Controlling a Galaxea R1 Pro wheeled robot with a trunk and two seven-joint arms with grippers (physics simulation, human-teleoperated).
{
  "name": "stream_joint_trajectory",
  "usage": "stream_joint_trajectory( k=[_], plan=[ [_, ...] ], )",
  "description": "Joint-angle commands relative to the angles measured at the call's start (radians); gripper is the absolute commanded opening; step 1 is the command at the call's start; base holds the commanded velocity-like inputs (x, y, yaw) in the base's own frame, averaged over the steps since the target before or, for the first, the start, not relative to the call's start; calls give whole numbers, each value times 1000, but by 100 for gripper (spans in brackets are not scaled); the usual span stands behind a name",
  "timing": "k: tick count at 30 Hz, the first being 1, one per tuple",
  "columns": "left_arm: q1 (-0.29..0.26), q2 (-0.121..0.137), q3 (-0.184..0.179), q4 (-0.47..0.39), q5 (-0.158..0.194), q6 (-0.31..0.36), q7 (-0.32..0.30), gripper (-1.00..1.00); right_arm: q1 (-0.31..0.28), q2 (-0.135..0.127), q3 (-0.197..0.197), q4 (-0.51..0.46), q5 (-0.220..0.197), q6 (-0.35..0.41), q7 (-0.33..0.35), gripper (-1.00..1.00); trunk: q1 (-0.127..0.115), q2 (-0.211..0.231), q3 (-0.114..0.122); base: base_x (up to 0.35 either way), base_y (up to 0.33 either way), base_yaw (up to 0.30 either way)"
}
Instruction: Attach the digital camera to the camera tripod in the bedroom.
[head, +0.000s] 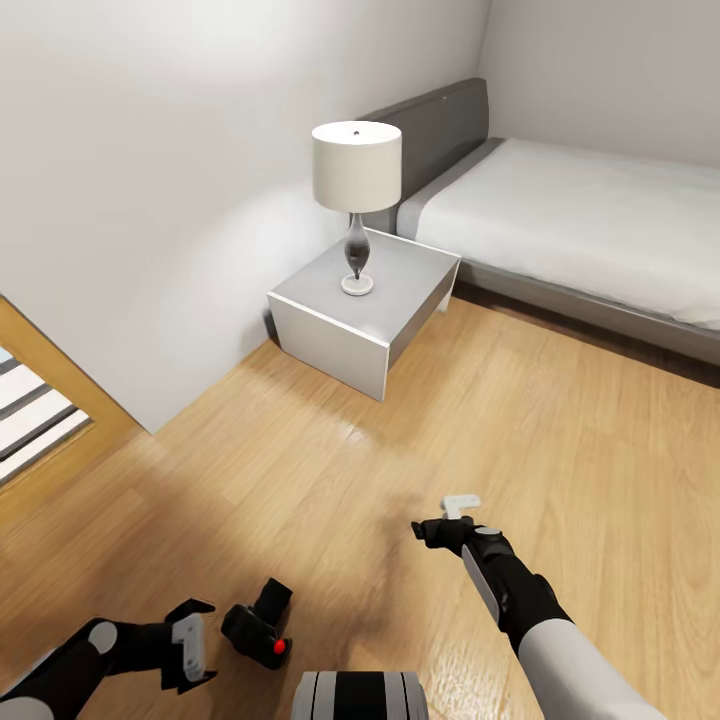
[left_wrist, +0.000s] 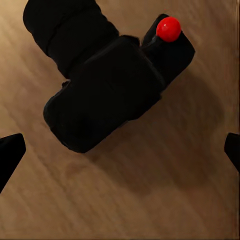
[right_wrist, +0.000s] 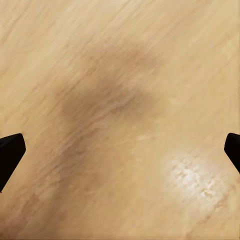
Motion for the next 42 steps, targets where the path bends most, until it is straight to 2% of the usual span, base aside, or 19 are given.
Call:
stream_joint_trajectory(
  k=[1,8,15,20,31,42],
  plan=[
    [5,-7,13,5,-2,2,-11,100,1,4,0,1,3,6,5,100,0,0,-1,0,0,0],
    [18,-46,51,44,36,40,-49,100,3,18,0,13,1,5,4,100,0,0,-1,0,0,0],
    [21,-86,90,84,75,78,-76,100,3,20,-1,15,0,2,2,100,0,0,-1,0,0,0],
    [21,-63,115,112,103,106,-103,100,3,21,0,15,0,1,2,100,0,0,-1,0,0,0],
    [21,-11,126,165,162,168,-119,100,3,22,0,33,3,-5,0,100,0,0,-1,0,0,0],
    [21,3,127,165,224,230,-119,100,3,22,-1,36,5,-7,0,100,0,0,-1,0,0,0]
  ],
)
